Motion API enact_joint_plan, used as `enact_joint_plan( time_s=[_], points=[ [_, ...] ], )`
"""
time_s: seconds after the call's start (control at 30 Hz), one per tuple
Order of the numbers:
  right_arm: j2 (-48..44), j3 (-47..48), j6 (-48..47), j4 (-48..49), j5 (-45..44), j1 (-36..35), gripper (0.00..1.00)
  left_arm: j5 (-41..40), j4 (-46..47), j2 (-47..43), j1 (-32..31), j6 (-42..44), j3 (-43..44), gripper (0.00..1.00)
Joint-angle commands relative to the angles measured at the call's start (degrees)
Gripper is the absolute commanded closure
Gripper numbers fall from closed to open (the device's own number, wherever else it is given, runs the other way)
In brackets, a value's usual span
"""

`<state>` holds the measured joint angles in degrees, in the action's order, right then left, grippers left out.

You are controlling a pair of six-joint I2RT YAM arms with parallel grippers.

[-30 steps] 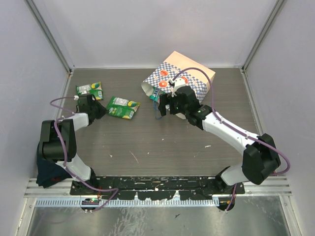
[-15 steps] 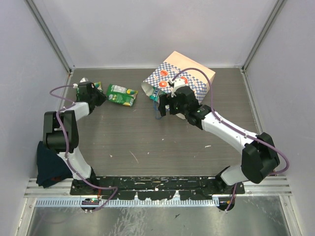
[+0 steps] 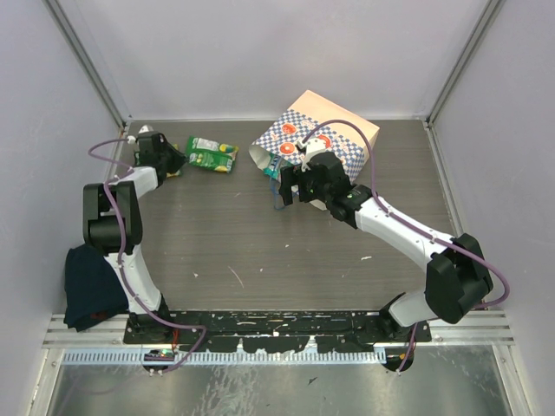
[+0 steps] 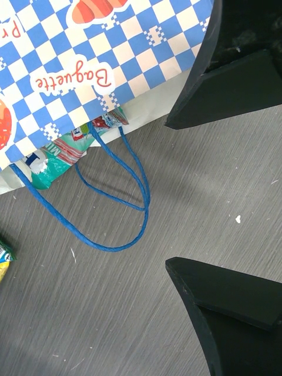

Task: Take the snacks out of the paper bag
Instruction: Place the snack at the center of the board.

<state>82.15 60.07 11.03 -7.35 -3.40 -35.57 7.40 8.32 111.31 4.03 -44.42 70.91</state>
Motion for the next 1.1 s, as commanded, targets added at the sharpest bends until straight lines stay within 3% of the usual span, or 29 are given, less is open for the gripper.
enact_joint_plan(
  time_s=[0.0, 0.4, 0.77, 0.93, 1.07],
  points=[
    [0.12, 1.09, -0.74, 1.48, -0.55, -0.19, 0.03, -0.13, 1.45, 0.23, 1.32, -0.58, 3.99, 1.0],
    [0.53, 1.36, -0.61, 1.45, -0.03, -0.16, 0.03, -0.7, -0.22, -0.51, 2.56, 0.65, 6.61, 1.0],
    [0.68, 1.35, -0.52, 1.19, 0.22, -0.2, 0.03, -0.36, 6.71, -0.4, 2.47, -3.48, -3.1, 0.99],
    [0.77, 1.31, -0.56, 1.2, 0.32, -0.19, 0.03, -0.19, 6.64, -0.28, 2.47, -2.98, -3.98, 0.82],
    [0.6, 1.12, -0.57, 1.2, 0.07, -0.19, 0.03, -0.58, 6.17, -1.02, 2.48, -2.5, -4.05, 0.56]
  ],
)
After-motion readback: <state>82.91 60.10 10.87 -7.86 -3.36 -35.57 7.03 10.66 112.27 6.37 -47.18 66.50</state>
